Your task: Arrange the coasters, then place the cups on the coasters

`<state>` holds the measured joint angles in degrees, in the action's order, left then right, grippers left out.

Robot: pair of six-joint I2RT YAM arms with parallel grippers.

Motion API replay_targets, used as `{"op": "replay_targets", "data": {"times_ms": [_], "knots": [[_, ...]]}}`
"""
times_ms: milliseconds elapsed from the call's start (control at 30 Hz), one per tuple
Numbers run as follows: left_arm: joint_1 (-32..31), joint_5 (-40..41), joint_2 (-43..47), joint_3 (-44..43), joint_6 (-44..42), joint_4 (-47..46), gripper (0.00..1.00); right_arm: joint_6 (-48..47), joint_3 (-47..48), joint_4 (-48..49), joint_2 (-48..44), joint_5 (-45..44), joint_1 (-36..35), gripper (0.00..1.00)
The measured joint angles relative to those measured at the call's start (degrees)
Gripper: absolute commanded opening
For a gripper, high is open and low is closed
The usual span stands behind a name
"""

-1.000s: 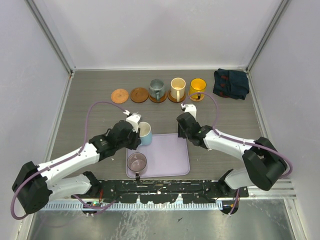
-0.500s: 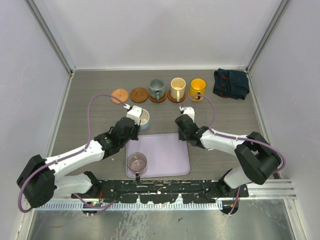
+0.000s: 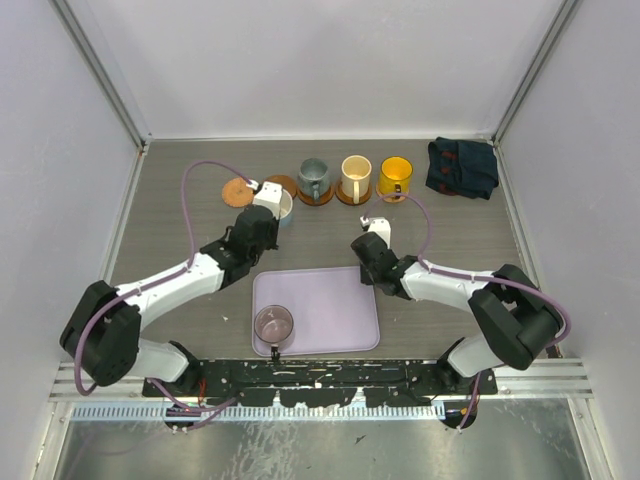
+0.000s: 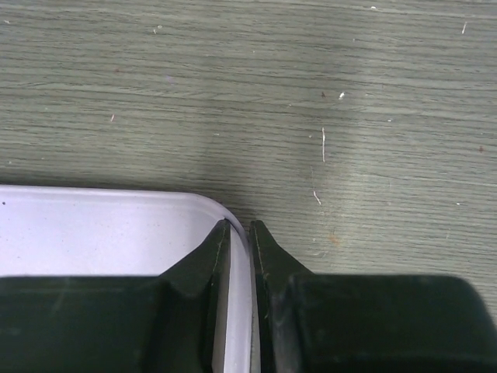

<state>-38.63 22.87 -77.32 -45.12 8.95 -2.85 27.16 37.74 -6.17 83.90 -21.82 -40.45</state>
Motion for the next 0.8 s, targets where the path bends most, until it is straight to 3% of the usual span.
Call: {"op": "replay_targets", "data": {"times_ms": [433,600,800], "knots": [[4.68,0.22,-7.98,-4.83,0.79,-2.95,0.0,0.0,-0.28,-0.13,-0.57,0.59,-0.26,0.1],[6.6,-1.01,-10.93,-7.41,0.85,-3.32,0.0,0.22,-0.46,-0.13,-0.76,0.57,-0.26,0.24],[8.35,-2.36,-13.97,-10.78,0.9,-4.83,0.0,0.44,-0.46,-0.66,-0.76,0.26,-0.26,0.28]]}}
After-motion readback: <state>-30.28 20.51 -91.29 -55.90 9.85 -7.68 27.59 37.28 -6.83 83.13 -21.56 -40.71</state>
